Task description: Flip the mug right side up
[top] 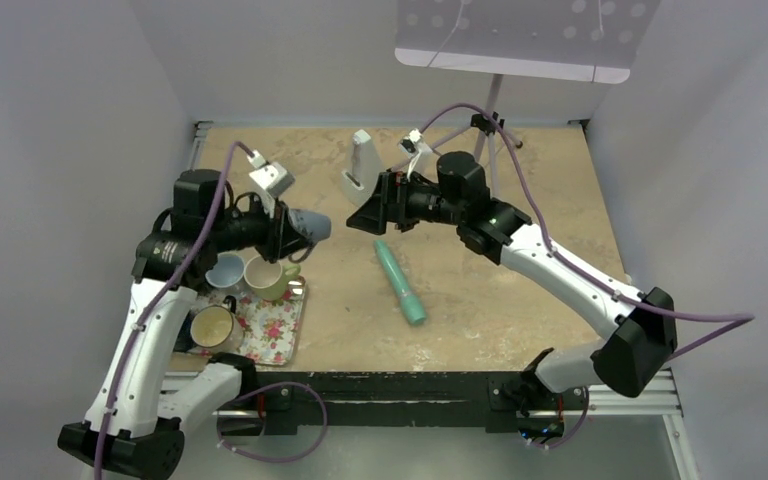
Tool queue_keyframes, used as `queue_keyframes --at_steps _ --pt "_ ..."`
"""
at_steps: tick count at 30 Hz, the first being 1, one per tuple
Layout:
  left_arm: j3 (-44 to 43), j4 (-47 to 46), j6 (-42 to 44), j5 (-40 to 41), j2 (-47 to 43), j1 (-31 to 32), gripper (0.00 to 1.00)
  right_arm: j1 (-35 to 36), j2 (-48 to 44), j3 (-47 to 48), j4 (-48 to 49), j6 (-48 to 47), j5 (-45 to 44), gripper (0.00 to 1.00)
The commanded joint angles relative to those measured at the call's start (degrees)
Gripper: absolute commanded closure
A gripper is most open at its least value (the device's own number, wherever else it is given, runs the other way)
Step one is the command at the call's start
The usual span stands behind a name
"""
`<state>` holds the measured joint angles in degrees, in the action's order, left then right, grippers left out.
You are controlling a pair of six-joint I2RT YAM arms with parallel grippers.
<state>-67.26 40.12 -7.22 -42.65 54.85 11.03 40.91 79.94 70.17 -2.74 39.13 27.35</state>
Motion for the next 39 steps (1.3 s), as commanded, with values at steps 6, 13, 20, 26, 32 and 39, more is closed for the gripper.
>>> queue_keyframes --at_steps 6,13,20,26,32,39 --pt "3.3 49.5 69.0 22.2 -1.9 3.0 1.0 -0.1 -5.9 -0.9 -10.5 -8.4 -10.9 0.01" --pt "22.2 30.9 77.2 35.4 -6.0 3.1 1.0 -0.1 -3.7 2.7 -11.9 -9.3 -12.0 0.01" --pt "27.8 21.3 77.1 40.1 0.2 3.1 1.0 -0.1 0.6 6.8 -24.1 -6.6 -27.1 0.05" --pt "28.5 21.5 78.7 38.6 2.0 3.0 1.0 -0.2 0.3 6.7 -24.8 -6.6 -31.5 0.06" --pt "27.3 23.8 78.6 36.4 3.8 3.0 0.77 -1.5 1.0 7.3 -26.4 -6.5 -34.5 0.05" --pt "21.9 29.4 78.2 32.8 1.3 2.9 0.46 -10.3 1.7 3.7 -27.6 -5.0 -41.1 0.01"
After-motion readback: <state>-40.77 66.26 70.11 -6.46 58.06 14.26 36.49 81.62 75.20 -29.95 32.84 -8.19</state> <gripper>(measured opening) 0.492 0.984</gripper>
